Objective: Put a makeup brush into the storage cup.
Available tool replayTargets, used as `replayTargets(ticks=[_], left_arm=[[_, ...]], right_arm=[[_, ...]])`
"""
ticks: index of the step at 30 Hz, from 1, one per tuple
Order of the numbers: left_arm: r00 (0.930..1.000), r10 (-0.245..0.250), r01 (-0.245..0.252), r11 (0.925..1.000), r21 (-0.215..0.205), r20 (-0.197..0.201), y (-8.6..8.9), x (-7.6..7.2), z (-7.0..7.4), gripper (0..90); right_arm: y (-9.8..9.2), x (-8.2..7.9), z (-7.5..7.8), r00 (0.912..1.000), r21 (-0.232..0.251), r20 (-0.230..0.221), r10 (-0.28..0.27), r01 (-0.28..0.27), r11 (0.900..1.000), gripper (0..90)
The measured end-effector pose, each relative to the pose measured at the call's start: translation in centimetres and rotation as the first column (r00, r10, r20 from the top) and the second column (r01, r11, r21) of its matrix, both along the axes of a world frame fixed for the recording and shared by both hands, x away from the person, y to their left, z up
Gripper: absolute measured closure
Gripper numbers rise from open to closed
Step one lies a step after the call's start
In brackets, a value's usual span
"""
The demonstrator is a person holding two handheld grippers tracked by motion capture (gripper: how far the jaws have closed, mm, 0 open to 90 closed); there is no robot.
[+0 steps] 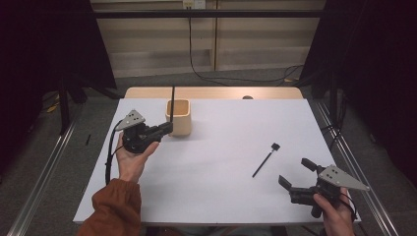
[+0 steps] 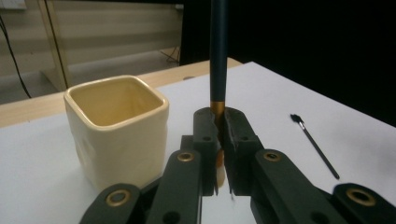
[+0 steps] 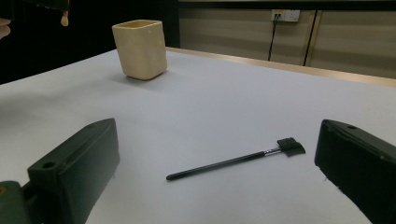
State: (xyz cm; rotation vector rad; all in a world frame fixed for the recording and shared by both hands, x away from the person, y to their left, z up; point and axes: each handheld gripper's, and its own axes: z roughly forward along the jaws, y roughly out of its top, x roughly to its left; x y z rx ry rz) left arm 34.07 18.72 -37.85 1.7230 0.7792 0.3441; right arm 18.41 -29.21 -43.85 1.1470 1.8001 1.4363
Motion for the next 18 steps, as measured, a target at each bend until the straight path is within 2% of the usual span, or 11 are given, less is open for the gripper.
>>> replayTargets(ticks=[2, 5, 11, 15, 16, 18], left_arm=[[0.9996, 0.008, -0.008, 0.9999, -0.009, 0.028, 0.1, -0.3, 0.4, 84.7], [0.9991, 0.009, -0.008, 0.9998, -0.019, 0.043, 0.3, -0.5, 0.8, 84.6], [0.9994, -0.006, 0.007, 0.9997, -0.024, 0.033, 0.4, -0.6, 0.8, 84.6], [0.9987, -0.037, 0.038, 0.9990, -0.023, 0.035, -0.2, -1.0, 0.8, 84.7], [0.9977, -0.058, 0.059, 0.9978, -0.031, 0.035, -0.7, -1.1, 0.8, 84.7], [0.9974, -0.063, 0.064, 0.9975, -0.030, 0.035, -0.9, -1.3, 0.9, 84.7]], right_arm=[[0.0, 0.0, 0.0, 1.0000, 0.001, 0.002, 0.001, -0.001, 1.000, 0.0], [0.0, 0.0, 0.0, 1.0000, 0.000, 0.001, 0.000, 0.000, 1.000, 0.0], [0.0, 0.0, 0.0, 1.0000, 0.003, -0.001, 0.002, -0.002, 1.000, 0.0], [0.0, 0.0, 0.0, 1.0000, 0.004, -0.001, 0.004, -0.004, 1.000, 0.0], [0.0, 0.0, 0.0, 1.0000, 0.001, 0.000, 0.006, -0.006, 1.000, 0.0], [0.0, 0.0, 0.0, 1.0000, 0.005, 0.000, 0.004, -0.004, 1.000, 0.0]])
